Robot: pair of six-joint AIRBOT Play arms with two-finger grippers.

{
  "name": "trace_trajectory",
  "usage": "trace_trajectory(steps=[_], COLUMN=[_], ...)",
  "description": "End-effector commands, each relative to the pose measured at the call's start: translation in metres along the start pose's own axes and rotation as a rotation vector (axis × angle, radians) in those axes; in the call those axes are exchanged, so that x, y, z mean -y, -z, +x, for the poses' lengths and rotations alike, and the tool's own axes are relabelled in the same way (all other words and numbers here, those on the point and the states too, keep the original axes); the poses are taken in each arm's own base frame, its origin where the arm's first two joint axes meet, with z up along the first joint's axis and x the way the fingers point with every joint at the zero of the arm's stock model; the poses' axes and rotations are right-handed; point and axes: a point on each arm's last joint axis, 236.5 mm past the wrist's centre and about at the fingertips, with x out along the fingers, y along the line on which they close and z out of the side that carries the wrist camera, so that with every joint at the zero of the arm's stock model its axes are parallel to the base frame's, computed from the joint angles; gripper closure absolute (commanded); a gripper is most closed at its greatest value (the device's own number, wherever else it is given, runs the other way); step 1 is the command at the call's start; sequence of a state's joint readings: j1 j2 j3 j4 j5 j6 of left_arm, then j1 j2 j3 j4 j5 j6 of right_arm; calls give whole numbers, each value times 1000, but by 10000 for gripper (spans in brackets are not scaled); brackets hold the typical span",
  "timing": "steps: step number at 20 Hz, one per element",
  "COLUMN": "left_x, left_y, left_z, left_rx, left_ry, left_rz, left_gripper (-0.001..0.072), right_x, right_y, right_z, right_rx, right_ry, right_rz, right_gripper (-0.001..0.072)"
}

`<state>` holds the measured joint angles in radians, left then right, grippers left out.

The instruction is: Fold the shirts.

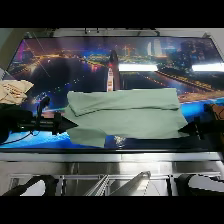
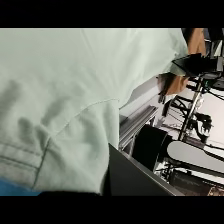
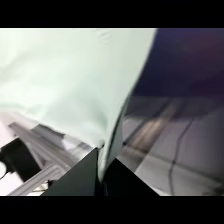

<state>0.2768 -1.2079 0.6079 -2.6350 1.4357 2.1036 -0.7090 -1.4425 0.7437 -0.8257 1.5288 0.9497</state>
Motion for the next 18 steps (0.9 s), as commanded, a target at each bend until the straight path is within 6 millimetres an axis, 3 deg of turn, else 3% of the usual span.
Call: trace_trajectory(steps=[1,3,6,10,13,16,18], left_x=[24,16,-17,-32,-36,-24,-13], left_y=[-9,-13,-2,-22,-28,-36,-53], left_z=[-17,-13,-8,-25,-33,-28,-29], left_rx=[-54,-85,-166,-62,-25,-21,2], left_ry=[47,60,-4,-12,-8,5,-26], left_rz=[60,21,-35,-72,-94,-57,14], left_gripper=[680,680,681,681,681,681,681], right_x=[-38,-41,-39,-25,-24,-43,-54], right_y=[8,9,4,-3,-29,-64,-84], right_z=[-6,-8,-22,-46,-48,-41,-36], right_rx=[-23,-25,12,107,217,328,394], right_ry=[-140,-148,-157,-174,-167,-181,-178], right_rz=[-22,-30,-3,47,37,-47,-91], right_gripper=[696,696,696,696,696,696,696])
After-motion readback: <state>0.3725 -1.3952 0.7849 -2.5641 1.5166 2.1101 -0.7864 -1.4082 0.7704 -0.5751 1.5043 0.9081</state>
